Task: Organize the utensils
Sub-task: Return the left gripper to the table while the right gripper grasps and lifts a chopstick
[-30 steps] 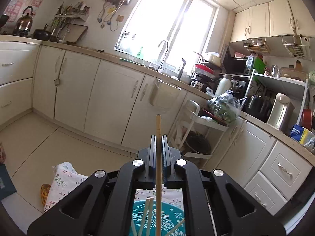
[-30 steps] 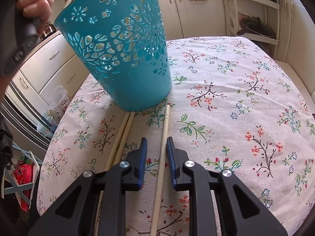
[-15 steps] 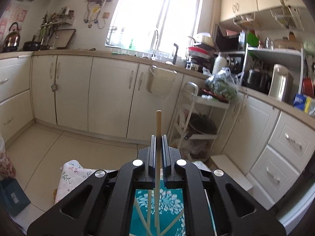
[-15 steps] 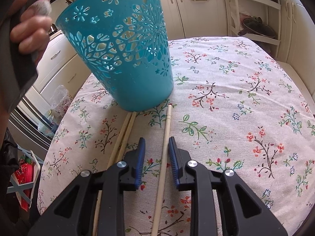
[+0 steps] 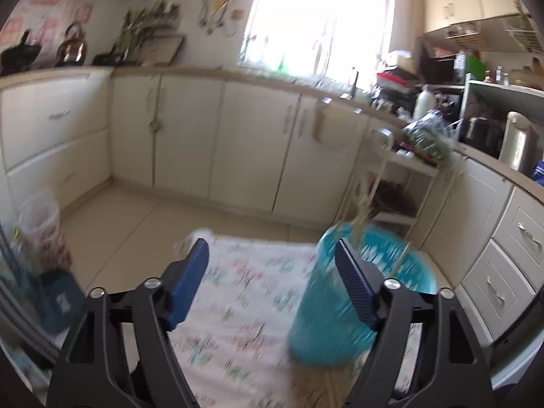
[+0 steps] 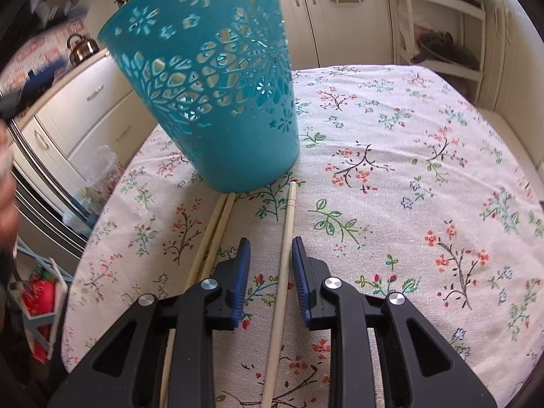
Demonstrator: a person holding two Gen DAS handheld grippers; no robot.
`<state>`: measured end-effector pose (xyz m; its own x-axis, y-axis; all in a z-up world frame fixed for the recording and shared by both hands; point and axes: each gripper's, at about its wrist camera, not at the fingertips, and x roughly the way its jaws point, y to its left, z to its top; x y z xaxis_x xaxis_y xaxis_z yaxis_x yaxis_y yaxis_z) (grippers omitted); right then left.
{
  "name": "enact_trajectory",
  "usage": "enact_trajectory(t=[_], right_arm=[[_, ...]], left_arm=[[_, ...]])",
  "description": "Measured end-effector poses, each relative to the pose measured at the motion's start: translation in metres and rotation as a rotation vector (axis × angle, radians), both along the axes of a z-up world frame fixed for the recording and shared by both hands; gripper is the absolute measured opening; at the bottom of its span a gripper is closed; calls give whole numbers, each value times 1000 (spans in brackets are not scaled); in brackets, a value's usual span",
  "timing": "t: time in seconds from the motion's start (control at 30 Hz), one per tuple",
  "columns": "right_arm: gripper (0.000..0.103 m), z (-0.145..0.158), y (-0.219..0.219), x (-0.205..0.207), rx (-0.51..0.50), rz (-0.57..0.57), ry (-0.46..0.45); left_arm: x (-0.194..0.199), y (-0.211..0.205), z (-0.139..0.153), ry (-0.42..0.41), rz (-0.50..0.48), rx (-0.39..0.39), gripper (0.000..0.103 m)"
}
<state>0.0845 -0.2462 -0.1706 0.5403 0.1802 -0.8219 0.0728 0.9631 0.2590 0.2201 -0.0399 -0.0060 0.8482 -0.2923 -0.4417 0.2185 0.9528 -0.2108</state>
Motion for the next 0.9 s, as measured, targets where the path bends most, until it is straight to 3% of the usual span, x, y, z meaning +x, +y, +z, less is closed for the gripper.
enact_trajectory(t=[0.13,0.23,0.4,0.63,0.77,0.9], right_arm=[[22,1,15,4,-109,17,14],[12,0,22,5,-185,27,24],[9,1,16,4,-163,15,63],[9,1,23,5,-237,53,58],[6,1,9,2,-123,-3,55],[6,-2,-17,-12,98,-75,37]], left_arm=[[3,8,-62,188,9,54,75],[3,-1,-92,271,-23,101,75],[-2,-21,-111,314,-75,178,82],[3,-24,-119,364,-63,189,86],[1,-28,-118,365,-65,206,87],[1,-27,-118,367,-61,208,89]])
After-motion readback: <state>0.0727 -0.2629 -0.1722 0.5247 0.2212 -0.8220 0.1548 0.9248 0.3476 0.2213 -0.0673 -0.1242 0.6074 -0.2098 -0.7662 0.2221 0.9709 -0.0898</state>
